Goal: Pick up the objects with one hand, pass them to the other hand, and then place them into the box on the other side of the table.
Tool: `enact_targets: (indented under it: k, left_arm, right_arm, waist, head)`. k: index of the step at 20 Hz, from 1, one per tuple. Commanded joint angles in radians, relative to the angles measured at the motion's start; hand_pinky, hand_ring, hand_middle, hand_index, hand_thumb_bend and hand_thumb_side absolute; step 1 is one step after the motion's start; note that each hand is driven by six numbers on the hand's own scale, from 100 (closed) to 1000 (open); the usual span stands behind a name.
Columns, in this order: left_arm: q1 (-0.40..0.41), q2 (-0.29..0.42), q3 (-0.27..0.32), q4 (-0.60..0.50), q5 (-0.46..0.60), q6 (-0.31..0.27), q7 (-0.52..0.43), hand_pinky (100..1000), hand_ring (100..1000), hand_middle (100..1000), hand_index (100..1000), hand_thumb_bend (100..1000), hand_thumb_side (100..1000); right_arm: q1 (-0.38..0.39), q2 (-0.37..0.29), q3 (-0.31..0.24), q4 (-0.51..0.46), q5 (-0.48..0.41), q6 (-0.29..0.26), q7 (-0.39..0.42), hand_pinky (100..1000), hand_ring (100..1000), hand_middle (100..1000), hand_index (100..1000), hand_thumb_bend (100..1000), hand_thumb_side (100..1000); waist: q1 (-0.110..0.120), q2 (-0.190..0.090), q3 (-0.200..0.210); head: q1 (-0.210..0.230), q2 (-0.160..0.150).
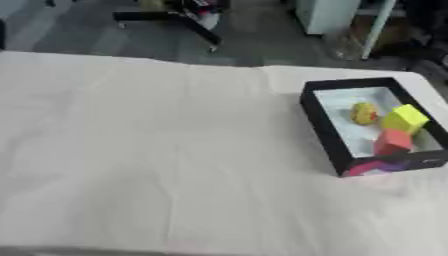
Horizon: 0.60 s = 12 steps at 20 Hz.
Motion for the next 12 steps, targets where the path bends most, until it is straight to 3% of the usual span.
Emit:
enact_targets:
  k: [1,5,7,12]
  left_arm:
    - [-0.005,-0.009,0.016,-0.037,-0.024,-0.011,0.028,808,727,702,782,1000,630]
    - [0.007,-0.043,0.024,-0.059,-0.051,-0.025,0.086,802,722,696,777,1000,642]
    - [0.016,-0.070,0.030,-0.074,-0.080,-0.027,0.129,795,711,688,770,1000,706]
    - [0.049,-0.139,0.021,-0.114,-0.125,-0.017,0.224,789,699,676,751,1000,715]
  right_arm:
    - [0.038,0.017,-0.027,-0.153,-0.061,0.016,-0.123,768,861,804,1000,438,403]
    - [0.139,0.111,-0.030,-0.322,-0.167,0.000,-0.297,677,805,750,1000,295,411]
    - [0.218,0.200,-0.024,-0.417,-0.245,-0.025,-0.407,650,791,734,1000,249,422]
    - [0.377,0.406,-0.024,-0.546,-0.375,-0.079,-0.637,592,756,690,1000,130,465]
  waist:
    - [0.006,-0.006,-0.003]
    - [0.011,-0.001,-0.009]
    - [0.014,0.003,-0.015]
    - [0.015,0.015,-0.035]
  head:
    - [0.049,0.005]
    - [0.110,0.005]
    - [0.130,0.005]
    - [0.096,0.005]
